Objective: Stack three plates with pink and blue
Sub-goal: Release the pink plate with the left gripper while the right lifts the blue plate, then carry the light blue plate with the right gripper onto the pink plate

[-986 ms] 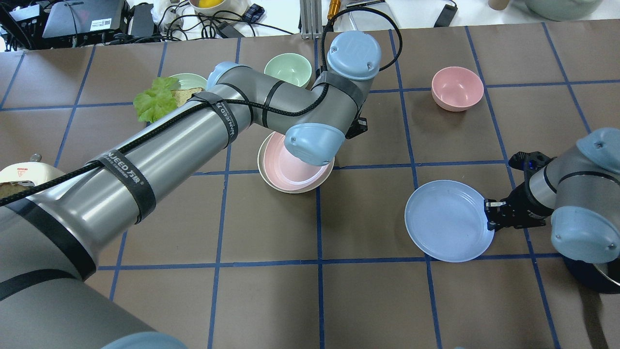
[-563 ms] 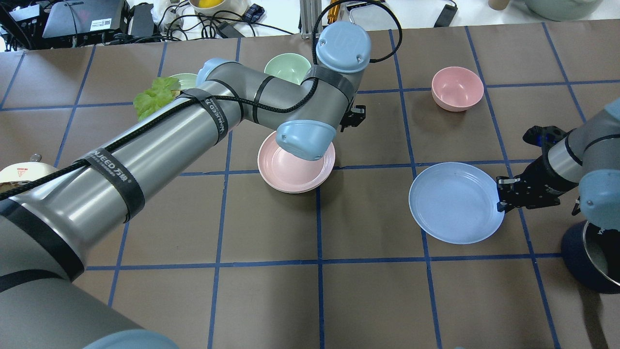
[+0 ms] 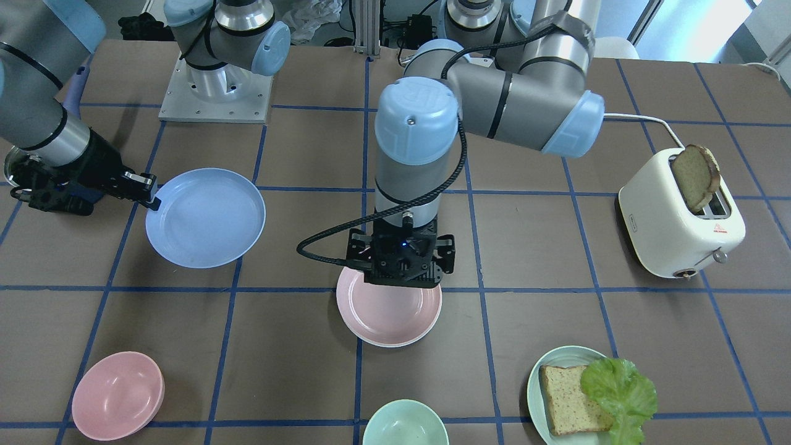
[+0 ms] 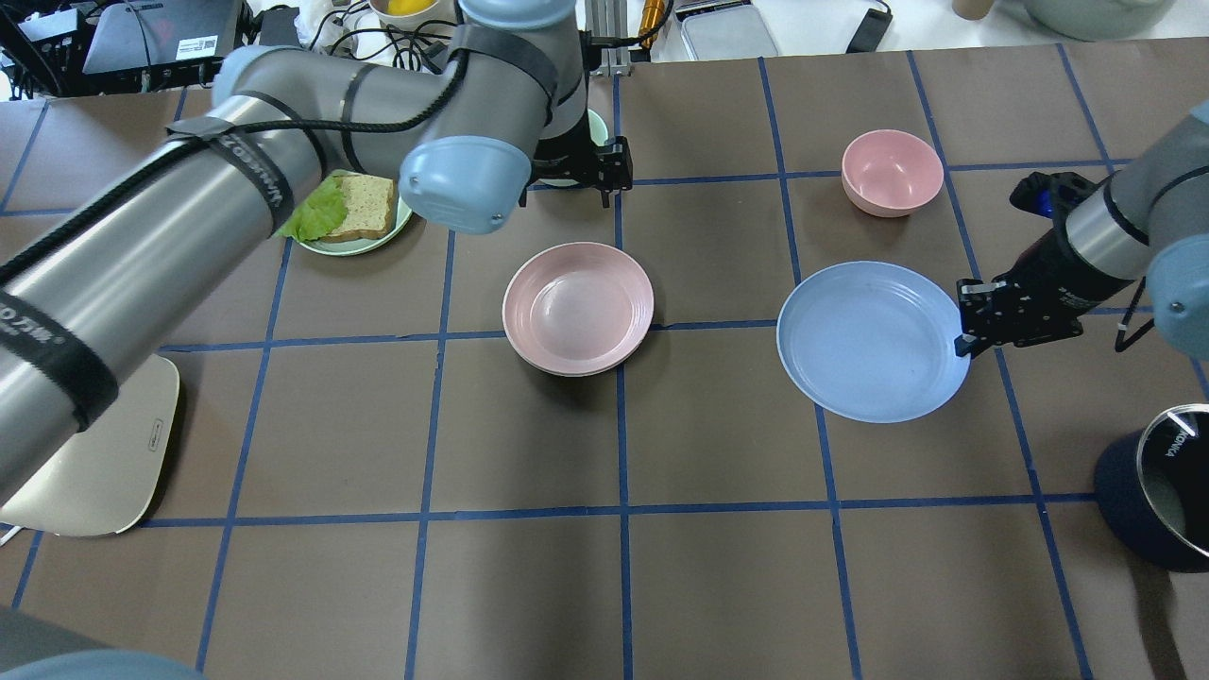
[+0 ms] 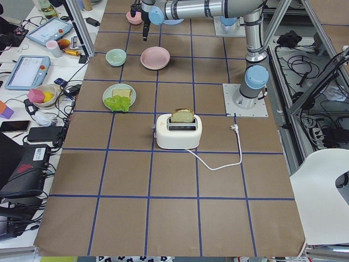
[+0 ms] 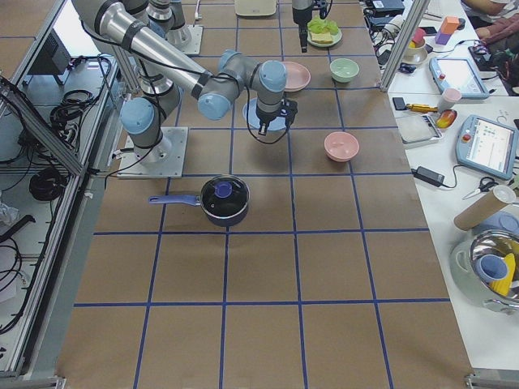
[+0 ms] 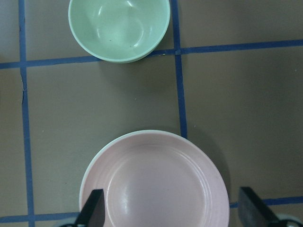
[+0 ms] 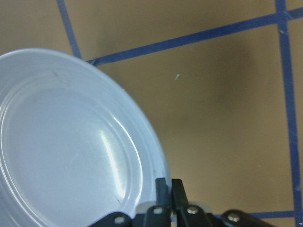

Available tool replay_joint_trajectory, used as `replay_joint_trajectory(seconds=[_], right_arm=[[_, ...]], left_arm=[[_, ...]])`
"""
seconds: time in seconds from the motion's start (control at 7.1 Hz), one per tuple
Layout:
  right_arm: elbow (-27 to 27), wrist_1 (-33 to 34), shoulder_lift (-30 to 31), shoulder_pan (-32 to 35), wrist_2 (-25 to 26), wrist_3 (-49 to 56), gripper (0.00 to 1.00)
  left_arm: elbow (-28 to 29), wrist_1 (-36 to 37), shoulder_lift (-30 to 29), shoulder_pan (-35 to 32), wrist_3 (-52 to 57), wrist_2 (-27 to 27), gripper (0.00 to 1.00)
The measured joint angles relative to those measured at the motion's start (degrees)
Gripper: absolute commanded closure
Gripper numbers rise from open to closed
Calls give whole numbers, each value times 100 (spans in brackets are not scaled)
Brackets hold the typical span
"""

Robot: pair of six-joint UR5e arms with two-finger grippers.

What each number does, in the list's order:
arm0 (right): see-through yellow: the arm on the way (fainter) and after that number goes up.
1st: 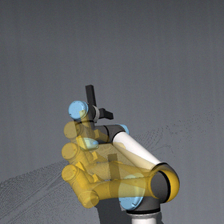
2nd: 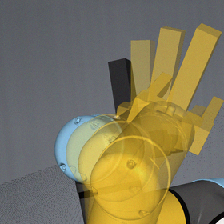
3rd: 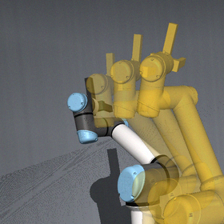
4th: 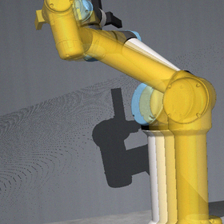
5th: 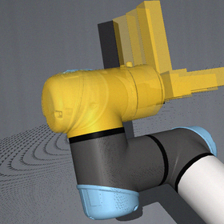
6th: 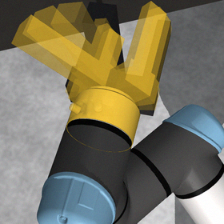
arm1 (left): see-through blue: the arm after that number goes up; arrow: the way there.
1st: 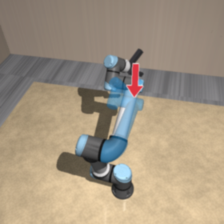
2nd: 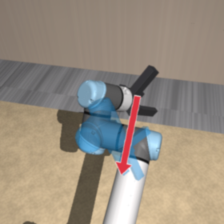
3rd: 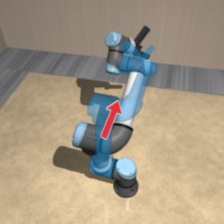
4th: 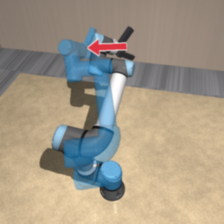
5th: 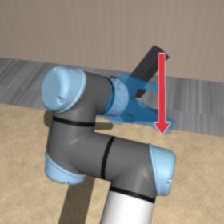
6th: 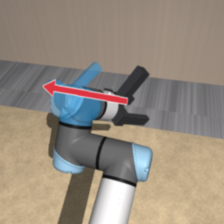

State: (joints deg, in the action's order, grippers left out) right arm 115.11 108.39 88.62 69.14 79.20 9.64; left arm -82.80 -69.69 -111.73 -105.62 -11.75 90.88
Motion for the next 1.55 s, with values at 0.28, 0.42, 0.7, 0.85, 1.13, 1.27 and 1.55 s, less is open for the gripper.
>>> replay_joint_trajectory(seconds=[0.28,0.42,0.7,0.85,1.13,1.27,1.55], right_arm=[[-48,596,-322,853,20,-1193,100],[-62,920,-475,1293,26,-1834,100],[-343,1384,-870,2089,36,-3104,100],[-623,1455,-1138,2518,66,-3725,100],[-1123,1509,-1686,3280,345,-4577,100],[-1233,1519,-1860,3454,405,-4845,100],[-1310,1596,-1992,3570,405,-5028,19]], left_arm=[[32,-1248,581,321,204,-139,0],[54,-1853,909,418,227,-155,0],[116,-2784,1373,693,247,-145,0],[112,-3017,1493,798,241,-130,0],[60,-2935,1545,873,208,-138,0],[43,-2763,1543,889,216,-149,0],[57,-2602,1560,911,250,-175,0]])
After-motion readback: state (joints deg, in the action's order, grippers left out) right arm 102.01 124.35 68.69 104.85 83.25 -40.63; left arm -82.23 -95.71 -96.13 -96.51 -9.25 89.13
